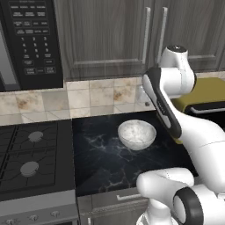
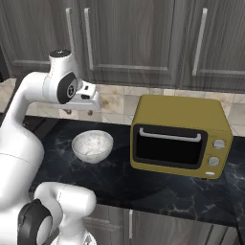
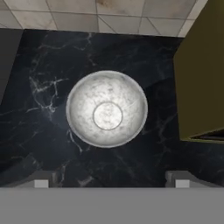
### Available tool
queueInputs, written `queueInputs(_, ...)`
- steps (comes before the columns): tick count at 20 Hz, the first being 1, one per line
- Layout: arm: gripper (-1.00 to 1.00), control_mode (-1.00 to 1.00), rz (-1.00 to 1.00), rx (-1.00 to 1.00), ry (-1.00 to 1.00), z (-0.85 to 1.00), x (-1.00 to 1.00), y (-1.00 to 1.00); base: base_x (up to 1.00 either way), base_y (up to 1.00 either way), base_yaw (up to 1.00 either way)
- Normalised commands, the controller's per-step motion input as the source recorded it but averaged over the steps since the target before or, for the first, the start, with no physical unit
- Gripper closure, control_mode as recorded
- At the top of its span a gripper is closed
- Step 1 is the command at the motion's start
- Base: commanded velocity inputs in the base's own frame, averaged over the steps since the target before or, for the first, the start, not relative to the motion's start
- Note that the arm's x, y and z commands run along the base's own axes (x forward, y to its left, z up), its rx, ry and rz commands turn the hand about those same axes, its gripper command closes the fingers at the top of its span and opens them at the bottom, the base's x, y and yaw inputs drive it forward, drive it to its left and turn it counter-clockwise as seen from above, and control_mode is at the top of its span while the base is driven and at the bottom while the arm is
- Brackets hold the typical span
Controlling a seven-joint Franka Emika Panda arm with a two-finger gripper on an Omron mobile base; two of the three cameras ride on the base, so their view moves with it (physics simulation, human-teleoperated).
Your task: Open the cabinet. Pick the banana and kiwi from the cabinet and place them into the bowl. Then close the cabinet.
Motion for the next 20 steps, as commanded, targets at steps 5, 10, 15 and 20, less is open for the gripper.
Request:
queueInputs(5,-1.00,-1.00,-0.04,0.00,-0.07,0.30,-0.38,0.00,0.00,0.00,0.00)
queueInputs(10,-1.00,-1.00,0.00,0.00,-0.18,0.28,-0.16,0.00,0.00,0.00,0.00)
queueInputs(15,-1.00,-1.00,0.00,0.00,-0.27,0.33,-0.01,0.00,0.00,0.00,0.00)
queueInputs(20,-1.00,-1.00,0.00,0.00,-0.25,0.33,0.00,0.00,0.00,0.00,0.00)
